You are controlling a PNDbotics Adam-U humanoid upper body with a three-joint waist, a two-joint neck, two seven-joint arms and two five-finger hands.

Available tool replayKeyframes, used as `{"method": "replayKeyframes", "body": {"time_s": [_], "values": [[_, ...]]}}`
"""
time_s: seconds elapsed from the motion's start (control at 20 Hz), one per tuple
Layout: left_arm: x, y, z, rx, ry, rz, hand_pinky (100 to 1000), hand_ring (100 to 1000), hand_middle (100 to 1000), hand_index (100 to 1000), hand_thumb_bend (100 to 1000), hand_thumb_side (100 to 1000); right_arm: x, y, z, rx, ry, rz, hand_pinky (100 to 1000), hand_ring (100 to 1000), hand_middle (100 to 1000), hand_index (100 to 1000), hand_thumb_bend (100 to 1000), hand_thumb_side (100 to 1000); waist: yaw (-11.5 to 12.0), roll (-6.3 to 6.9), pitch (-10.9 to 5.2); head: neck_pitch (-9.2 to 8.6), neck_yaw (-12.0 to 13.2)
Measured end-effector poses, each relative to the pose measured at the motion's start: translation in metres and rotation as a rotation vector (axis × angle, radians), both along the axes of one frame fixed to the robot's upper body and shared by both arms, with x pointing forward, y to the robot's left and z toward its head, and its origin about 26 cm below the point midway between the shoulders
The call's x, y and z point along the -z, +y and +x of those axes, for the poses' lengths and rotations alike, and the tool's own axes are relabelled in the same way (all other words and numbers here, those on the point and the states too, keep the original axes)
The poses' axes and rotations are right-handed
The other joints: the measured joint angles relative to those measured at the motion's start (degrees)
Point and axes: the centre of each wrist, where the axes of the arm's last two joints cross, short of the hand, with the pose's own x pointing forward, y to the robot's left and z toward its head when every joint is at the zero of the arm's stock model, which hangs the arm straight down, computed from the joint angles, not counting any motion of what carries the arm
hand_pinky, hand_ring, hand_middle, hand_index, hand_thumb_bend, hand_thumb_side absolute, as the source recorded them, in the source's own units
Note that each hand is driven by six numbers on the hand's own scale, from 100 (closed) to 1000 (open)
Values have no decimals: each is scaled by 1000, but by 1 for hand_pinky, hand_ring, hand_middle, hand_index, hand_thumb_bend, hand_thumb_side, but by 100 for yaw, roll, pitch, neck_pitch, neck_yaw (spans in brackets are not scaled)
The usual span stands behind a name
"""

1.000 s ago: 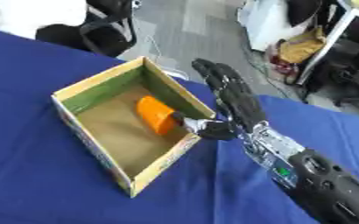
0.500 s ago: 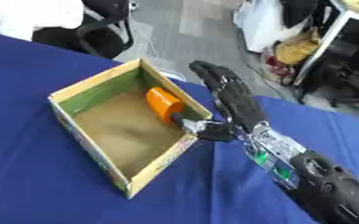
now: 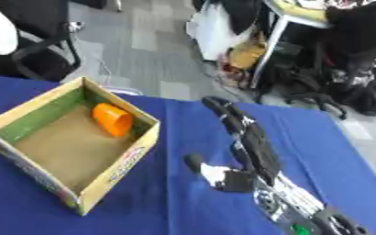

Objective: Pick up objects on the table and place them in the box.

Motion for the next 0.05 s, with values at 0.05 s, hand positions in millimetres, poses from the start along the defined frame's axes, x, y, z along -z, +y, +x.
{"method": "replayKeyframes", "body": {"time_s": [0.05], "values": [[2,1,0,-10,7,6,825,817,826,821,131,884,9,2,-3,-12,3,29,568,749,810,934,502,1000,-129,55,-17,11,102]]}}
